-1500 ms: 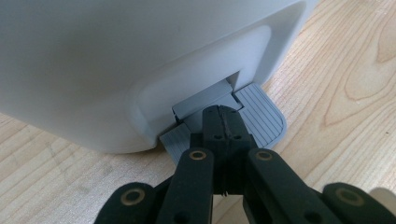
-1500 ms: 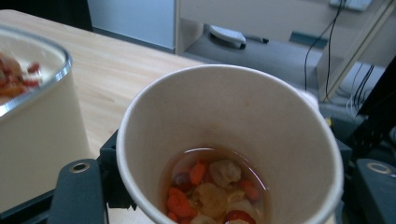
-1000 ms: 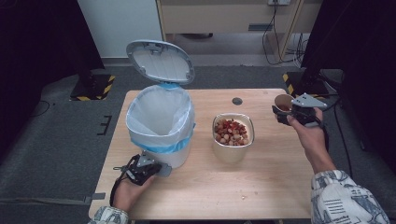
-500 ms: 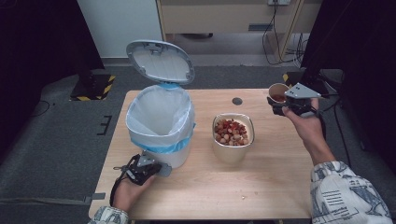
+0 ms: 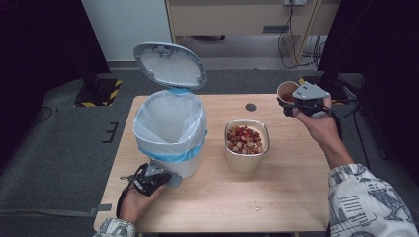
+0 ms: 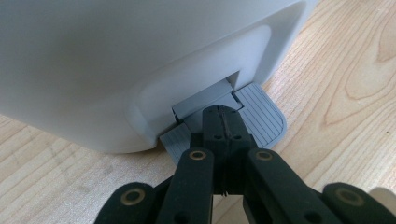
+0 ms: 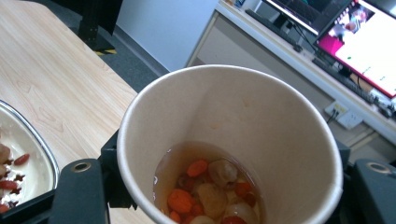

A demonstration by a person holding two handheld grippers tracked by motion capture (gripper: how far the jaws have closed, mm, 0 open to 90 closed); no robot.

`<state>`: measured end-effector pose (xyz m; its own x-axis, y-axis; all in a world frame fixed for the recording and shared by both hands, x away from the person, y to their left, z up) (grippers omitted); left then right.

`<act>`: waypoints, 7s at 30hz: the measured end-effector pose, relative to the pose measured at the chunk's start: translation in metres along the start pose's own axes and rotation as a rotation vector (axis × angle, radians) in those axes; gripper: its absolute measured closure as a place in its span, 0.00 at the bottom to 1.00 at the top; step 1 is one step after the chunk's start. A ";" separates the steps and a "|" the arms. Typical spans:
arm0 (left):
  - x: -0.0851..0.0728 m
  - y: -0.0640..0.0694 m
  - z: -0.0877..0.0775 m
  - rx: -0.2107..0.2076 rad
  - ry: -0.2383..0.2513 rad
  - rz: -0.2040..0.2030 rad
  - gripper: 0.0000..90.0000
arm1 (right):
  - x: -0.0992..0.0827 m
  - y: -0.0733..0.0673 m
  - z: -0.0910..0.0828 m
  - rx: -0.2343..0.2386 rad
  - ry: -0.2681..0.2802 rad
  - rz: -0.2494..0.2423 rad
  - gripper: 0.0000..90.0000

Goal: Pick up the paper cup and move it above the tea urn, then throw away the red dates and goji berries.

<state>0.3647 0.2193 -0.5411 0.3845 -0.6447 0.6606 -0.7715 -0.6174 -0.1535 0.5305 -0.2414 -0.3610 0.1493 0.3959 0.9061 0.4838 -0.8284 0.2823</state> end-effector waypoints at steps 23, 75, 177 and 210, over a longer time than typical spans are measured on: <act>0.000 0.000 0.000 0.000 0.001 0.000 1.00 | 0.031 -0.019 0.015 0.049 0.093 -0.197 0.32; 0.000 0.000 0.000 -0.001 0.001 -0.001 1.00 | 0.049 -0.059 0.018 0.124 0.140 -0.329 0.31; 0.000 -0.001 0.000 -0.003 0.007 -0.008 1.00 | 0.062 -0.076 -0.022 0.009 0.057 -0.809 0.31; 0.000 0.000 0.000 -0.003 0.007 -0.009 1.00 | 0.068 -0.075 -0.025 -0.018 0.043 -0.891 0.31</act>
<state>0.3650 0.2198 -0.5415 0.3876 -0.6362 0.6671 -0.7696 -0.6216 -0.1457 0.4831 -0.1625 -0.3129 -0.3085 0.8809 0.3589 0.3915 -0.2263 0.8919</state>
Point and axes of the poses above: each handheld gripper's, and its own axes: z roughly forward along the jaws, x roughly out of its top, y roughly to its right, the point moved 4 cm from there along z, roughly forward along the jaws, and after that the axes turned 12 degrees about z, right-handed, at the moved point
